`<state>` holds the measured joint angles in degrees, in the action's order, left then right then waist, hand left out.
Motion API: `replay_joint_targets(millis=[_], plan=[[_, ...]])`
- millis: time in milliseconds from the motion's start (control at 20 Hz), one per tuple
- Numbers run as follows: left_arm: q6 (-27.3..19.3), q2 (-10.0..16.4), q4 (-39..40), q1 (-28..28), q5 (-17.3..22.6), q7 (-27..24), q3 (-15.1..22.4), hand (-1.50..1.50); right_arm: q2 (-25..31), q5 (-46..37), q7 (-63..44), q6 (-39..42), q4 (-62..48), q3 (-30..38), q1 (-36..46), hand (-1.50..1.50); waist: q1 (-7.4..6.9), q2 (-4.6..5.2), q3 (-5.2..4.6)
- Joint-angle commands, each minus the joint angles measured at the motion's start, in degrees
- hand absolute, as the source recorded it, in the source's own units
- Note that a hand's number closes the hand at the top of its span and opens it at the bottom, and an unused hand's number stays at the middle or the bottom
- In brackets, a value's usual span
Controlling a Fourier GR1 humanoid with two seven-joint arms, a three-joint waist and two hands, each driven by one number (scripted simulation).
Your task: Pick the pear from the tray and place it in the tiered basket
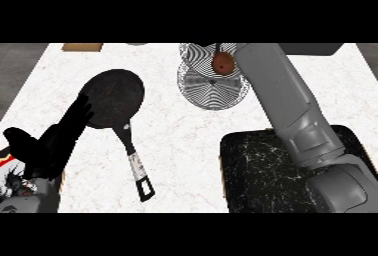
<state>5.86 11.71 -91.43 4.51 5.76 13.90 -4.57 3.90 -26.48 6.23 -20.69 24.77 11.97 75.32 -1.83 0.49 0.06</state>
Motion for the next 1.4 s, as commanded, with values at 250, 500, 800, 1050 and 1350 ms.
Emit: replay_joint_targets(millis=[250, 500, 800, 1050, 1350], plan=[[-0.5, -0.5, -0.2, 0.1, -0.5, 0.9, 0.2, 0.00, 3.7, 13.6, 3.1, 2.7, 3.9, 12.3, -0.2, -1.50, 0.76, -0.18, -0.02], [0.2, 0.4, 1.1, -0.4, -0.4, -0.8, -1.3, 0.00, 9.0, 15.0, 2.7, 1.5, 4.9, 14.1, -2.3, -1.50, 1.07, -0.29, -0.06], [0.0, 0.4, 1.7, 2.5, 0.5, 1.5, -2.1, 0.00, 21.2, 18.4, 2.5, 6.8, 3.2, 18.7, -4.9, -1.50, 1.16, -0.09, -0.04], [1.3, 0.0, -0.5, -2.7, 0.7, -1.7, -1.8, 0.00, 30.5, 21.1, 2.4, 15.3, 3.0, 20.7, -7.6, -1.50, 0.83, -0.26, -0.03], [0.8, -0.5, 2.1, 0.8, -0.5, -1.1, -1.2, 0.00, 37.2, 23.6, 9.5, 22.0, -1.9, 23.3, -12.7, -1.50, 0.52, 0.19, 0.02]])
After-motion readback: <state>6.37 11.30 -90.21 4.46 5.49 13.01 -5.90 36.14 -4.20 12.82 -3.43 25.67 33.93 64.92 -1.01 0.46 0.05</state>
